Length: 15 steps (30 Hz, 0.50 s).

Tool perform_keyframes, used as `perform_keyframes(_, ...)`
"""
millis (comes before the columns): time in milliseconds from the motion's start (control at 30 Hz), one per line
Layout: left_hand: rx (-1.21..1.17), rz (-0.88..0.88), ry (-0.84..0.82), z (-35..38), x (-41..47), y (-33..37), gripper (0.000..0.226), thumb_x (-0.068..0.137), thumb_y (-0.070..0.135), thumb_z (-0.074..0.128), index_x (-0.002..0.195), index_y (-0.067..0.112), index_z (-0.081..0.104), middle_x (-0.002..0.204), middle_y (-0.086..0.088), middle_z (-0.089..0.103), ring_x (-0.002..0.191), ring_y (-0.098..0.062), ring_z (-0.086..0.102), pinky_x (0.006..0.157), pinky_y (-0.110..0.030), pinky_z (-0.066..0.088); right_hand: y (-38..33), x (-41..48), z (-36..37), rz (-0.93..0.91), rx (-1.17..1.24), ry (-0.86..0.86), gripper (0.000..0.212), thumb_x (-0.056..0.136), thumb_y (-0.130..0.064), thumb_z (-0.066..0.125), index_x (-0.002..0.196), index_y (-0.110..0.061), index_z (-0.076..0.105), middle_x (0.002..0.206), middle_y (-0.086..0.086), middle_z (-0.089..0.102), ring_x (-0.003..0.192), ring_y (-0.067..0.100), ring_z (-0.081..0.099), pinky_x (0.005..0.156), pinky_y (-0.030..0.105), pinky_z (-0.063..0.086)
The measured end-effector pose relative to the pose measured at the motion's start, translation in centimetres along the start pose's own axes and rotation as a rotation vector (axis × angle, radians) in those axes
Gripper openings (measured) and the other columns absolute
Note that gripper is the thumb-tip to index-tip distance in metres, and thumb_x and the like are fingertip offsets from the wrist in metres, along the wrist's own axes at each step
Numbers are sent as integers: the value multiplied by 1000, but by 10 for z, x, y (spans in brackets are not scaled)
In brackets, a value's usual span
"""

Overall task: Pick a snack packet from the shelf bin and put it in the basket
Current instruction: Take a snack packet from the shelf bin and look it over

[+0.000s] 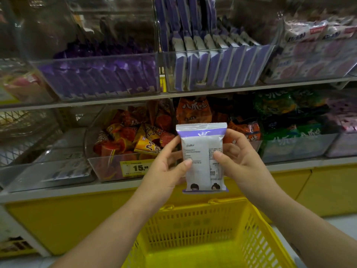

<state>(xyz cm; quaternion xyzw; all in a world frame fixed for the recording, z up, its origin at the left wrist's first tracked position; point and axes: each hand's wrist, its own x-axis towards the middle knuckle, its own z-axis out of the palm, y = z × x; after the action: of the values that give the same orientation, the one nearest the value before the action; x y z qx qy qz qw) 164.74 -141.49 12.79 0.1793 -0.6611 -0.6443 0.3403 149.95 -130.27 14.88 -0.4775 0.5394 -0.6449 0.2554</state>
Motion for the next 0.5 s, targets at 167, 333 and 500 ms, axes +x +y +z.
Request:
perform_keyframes(167,-4,5,-7,-2,0,-3,59,94,14,57,131,57,40,123,6,65,112,-13,64,77,-36,59,-8,-5,7,-84,-140,-79,60,81,-34,56,122,-68,29,101,-24,65,100,-4,64,68,18,56)
perform_keyframes(333,-206,-124,-36,-8,1,1,64,82,20,61,136,48,42,122,-7,66,109,-25,67,74,-47,59,-19,-1,-2,21,-8,-212,62,80,-32,59,129,-59,31,105,-20,70,100,4,68,70,21,58)
perform_keyframes(500,-408,-180,29,-19,8,8,58,79,19,61,130,43,47,112,-8,72,93,-28,72,61,-43,58,-23,-2,-12,148,44,-319,49,82,-13,63,129,-26,54,113,-6,72,104,14,69,77,27,58)
